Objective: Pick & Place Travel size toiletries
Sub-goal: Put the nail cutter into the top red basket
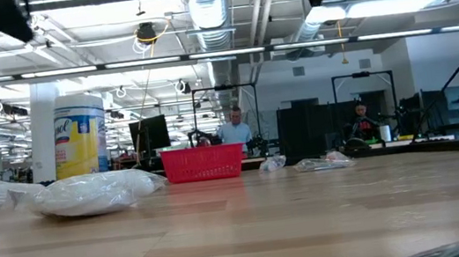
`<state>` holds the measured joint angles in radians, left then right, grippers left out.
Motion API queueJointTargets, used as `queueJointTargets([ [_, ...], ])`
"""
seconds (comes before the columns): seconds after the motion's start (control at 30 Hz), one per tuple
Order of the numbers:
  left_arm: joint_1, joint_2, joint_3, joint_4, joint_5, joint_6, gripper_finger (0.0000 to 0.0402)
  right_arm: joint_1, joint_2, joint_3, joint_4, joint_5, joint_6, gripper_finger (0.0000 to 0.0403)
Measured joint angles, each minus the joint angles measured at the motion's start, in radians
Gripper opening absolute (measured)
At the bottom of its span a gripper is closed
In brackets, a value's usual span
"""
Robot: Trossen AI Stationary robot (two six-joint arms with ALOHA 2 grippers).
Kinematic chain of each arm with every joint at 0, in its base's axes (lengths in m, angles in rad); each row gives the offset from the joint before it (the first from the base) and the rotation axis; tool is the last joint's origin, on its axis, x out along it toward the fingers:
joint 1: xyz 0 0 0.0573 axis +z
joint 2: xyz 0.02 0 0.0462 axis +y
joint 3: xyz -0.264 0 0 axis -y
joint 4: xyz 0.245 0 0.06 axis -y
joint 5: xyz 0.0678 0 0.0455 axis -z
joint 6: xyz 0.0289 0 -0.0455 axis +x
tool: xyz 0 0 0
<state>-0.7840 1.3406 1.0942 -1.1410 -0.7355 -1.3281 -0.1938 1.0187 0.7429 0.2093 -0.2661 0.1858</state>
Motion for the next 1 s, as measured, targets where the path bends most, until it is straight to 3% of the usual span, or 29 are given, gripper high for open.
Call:
queueJointTargets([
  [0.17,0.12,-0.114,-0.126,0.211,0.049,0.228,0.0001,0.0,0.0,0.0,-0.051,-0.003,0.029,0.0225],
  [0.47,0.324,-0.225,-0.242,0.224,0.209,0.398,0.0001,0.028,0.0,0.0,-0.102,-0.003,0.036,0.0225],
  [0.73,0.431,-0.171,-0.261,0.235,0.228,0.55,0.0001,0.043,0.0,0.0,-0.107,-0.003,0.036,0.0225],
  [1.0,0.437,-0.093,-0.261,0.268,0.229,0.54,0.001,0.043,0.0,0.0,-0.143,-0.003,0.036,0.0225],
])
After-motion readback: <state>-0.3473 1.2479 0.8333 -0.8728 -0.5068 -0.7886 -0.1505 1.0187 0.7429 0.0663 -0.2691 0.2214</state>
